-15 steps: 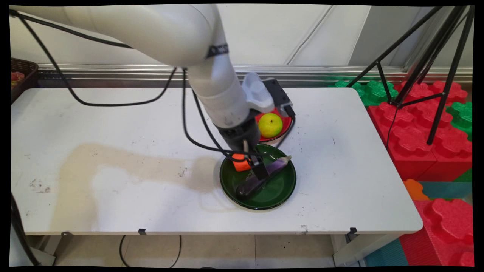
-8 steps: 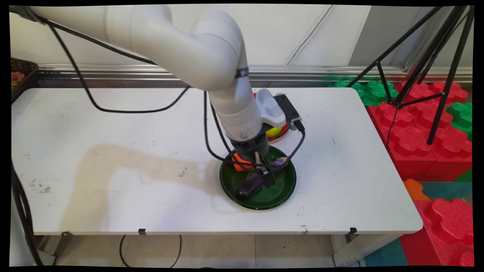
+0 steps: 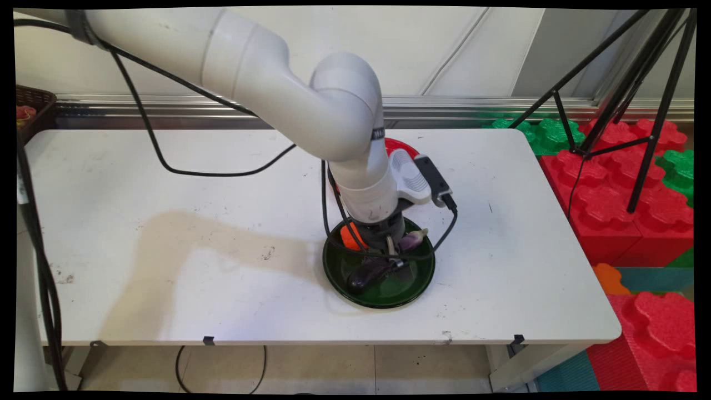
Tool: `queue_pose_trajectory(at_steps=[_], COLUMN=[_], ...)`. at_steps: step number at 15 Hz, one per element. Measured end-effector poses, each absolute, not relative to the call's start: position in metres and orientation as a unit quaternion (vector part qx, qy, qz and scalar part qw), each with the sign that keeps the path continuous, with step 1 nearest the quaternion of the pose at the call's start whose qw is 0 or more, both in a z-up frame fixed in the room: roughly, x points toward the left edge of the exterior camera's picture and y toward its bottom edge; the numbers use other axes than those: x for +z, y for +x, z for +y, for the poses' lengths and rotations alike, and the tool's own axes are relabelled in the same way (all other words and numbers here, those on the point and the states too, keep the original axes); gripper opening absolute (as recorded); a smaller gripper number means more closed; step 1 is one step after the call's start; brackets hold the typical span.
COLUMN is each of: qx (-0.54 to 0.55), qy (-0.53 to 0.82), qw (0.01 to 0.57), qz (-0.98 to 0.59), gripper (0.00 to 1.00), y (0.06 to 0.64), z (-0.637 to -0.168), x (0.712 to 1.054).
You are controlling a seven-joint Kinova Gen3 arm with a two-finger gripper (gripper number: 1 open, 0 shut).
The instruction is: Pick up the eggplant from the green plate, then place the picked object on the red plate
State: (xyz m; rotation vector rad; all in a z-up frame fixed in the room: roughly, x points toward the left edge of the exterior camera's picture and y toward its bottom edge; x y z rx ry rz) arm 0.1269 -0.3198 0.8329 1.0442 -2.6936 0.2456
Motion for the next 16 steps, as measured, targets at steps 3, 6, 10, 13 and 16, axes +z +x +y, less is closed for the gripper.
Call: queue_pose_trajectory(at_steps=[3, 6, 10, 13, 16], qx=[0.084, 0.084, 0.088, 0.095, 0.1], qy=[0.361, 0.368, 0.38, 0.384, 0.384], qw=[0.117, 0.116, 0.116, 0.117, 0.119], qz=[-0.921, -0.919, -0.914, -0.911, -0.91], gripper=[1.0, 1.0, 0.0, 0.0, 0.0], y=[0.122, 0.119, 0.122, 0.123, 0.125], z=[-0.323, -0.324, -0.327, -0.326, -0.322], x=[0.818, 0.807, 0.8, 0.8, 0.803])
